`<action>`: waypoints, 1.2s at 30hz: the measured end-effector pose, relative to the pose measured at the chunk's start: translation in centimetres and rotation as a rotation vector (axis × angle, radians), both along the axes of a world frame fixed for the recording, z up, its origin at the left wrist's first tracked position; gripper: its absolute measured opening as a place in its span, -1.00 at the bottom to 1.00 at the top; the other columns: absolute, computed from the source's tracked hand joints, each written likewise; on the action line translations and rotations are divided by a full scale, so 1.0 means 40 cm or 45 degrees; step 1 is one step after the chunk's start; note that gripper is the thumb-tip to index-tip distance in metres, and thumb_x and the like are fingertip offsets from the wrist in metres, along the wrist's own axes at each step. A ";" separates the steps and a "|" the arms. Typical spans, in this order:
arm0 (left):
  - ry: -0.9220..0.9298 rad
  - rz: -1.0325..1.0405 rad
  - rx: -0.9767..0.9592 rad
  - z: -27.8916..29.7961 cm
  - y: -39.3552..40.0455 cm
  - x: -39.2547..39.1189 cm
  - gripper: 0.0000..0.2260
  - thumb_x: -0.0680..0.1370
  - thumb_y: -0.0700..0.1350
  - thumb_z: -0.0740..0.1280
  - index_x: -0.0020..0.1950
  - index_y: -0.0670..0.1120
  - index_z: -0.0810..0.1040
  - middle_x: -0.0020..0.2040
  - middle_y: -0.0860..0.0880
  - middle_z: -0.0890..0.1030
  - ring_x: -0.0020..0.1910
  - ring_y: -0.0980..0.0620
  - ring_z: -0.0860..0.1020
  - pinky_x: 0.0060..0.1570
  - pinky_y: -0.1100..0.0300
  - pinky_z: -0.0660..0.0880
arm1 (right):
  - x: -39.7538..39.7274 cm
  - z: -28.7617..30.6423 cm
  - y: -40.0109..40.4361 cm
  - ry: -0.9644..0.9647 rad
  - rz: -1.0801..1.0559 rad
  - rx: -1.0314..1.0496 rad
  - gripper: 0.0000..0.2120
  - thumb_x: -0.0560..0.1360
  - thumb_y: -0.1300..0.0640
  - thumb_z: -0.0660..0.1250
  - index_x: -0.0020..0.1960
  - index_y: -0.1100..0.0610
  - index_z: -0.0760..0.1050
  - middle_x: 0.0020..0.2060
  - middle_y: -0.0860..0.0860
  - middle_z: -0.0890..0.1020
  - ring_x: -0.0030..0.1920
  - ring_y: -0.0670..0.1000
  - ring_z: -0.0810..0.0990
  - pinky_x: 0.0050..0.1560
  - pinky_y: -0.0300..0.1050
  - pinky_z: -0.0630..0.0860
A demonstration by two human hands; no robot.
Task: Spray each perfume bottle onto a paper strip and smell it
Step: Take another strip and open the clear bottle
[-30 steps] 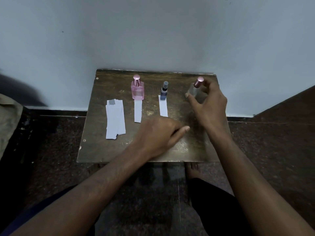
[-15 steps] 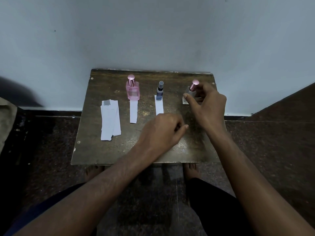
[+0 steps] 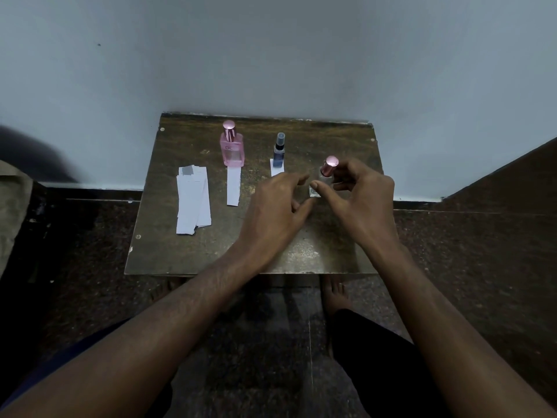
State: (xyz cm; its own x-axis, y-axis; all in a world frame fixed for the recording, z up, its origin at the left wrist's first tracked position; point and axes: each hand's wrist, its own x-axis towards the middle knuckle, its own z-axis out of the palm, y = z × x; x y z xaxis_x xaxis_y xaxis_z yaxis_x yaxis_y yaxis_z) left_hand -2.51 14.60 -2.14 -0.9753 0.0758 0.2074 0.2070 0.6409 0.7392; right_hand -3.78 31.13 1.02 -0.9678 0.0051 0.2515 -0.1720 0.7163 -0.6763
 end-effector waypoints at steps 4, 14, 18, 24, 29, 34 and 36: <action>0.020 -0.001 -0.036 -0.005 0.011 -0.009 -0.63 0.61 -0.08 0.48 0.41 -0.07 0.62 0.17 0.00 0.69 -0.21 0.26 0.56 -0.08 0.41 0.51 | 0.004 -0.001 0.004 -0.037 0.020 -0.009 -0.65 0.46 0.02 0.63 0.19 0.08 0.69 -0.02 -0.12 0.73 -0.06 -0.23 0.68 -0.01 -0.42 0.60; 0.023 -0.013 -0.070 0.005 0.021 -0.036 -0.70 0.62 -0.08 0.47 0.34 -0.07 0.67 0.11 0.01 0.74 -0.24 0.27 0.59 -0.12 0.40 0.54 | -0.017 -0.006 0.020 -0.075 -0.021 -0.033 -0.64 0.46 0.02 0.62 0.20 0.09 0.68 0.01 -0.08 0.75 -0.02 -0.18 0.71 0.03 -0.23 0.69; 0.048 0.037 -0.118 0.032 -0.048 -0.037 -0.77 0.60 -0.10 0.50 0.25 -0.05 0.69 0.12 0.03 0.73 -0.20 0.26 0.57 -0.09 0.49 0.47 | -0.011 -0.018 0.037 -0.085 -0.032 0.017 -0.58 0.44 -0.06 0.63 0.24 0.04 0.66 0.03 -0.12 0.74 -0.01 -0.19 0.70 0.09 -0.12 0.70; 0.085 0.324 -0.255 0.056 -0.274 -0.002 -0.83 0.59 -0.03 0.50 0.17 0.02 0.68 0.05 0.09 0.67 -0.10 0.21 0.57 -0.07 0.47 0.45 | 0.023 0.010 0.044 0.109 -0.072 0.152 -0.21 0.38 -0.17 0.66 0.46 0.16 0.48 0.22 0.04 0.68 0.13 -0.05 0.64 0.17 -0.23 0.57; -0.174 0.504 -0.370 0.029 -0.392 0.027 -0.65 0.53 0.18 0.54 0.12 -0.04 0.64 -0.14 0.05 0.68 -0.09 0.06 0.62 0.01 0.15 0.47 | 0.122 0.082 -0.004 0.637 -0.099 0.083 -0.74 0.57 0.09 0.53 0.14 0.24 0.61 0.02 0.09 0.68 -0.01 0.09 0.61 -0.04 -0.16 0.49; -0.399 0.506 -0.363 0.012 -0.408 0.055 -0.67 0.45 0.22 0.60 -0.15 0.00 0.62 -0.29 0.11 0.66 -0.18 0.09 0.65 -0.14 0.18 0.49 | 0.134 0.043 -0.124 0.451 0.256 0.106 -0.86 0.55 0.19 0.46 0.10 0.20 0.63 -0.02 0.05 0.67 0.02 0.07 0.59 0.13 -0.17 0.44; -0.434 0.513 -0.355 0.015 -0.410 0.061 -0.69 0.46 0.17 0.61 -0.22 0.01 0.60 -0.32 0.12 0.65 -0.24 0.14 0.63 -0.17 0.19 0.51 | 0.134 0.017 -0.172 0.283 0.346 0.131 -0.85 0.54 0.16 0.47 0.09 0.14 0.62 -0.02 0.00 0.66 0.02 0.04 0.59 0.08 -0.18 0.42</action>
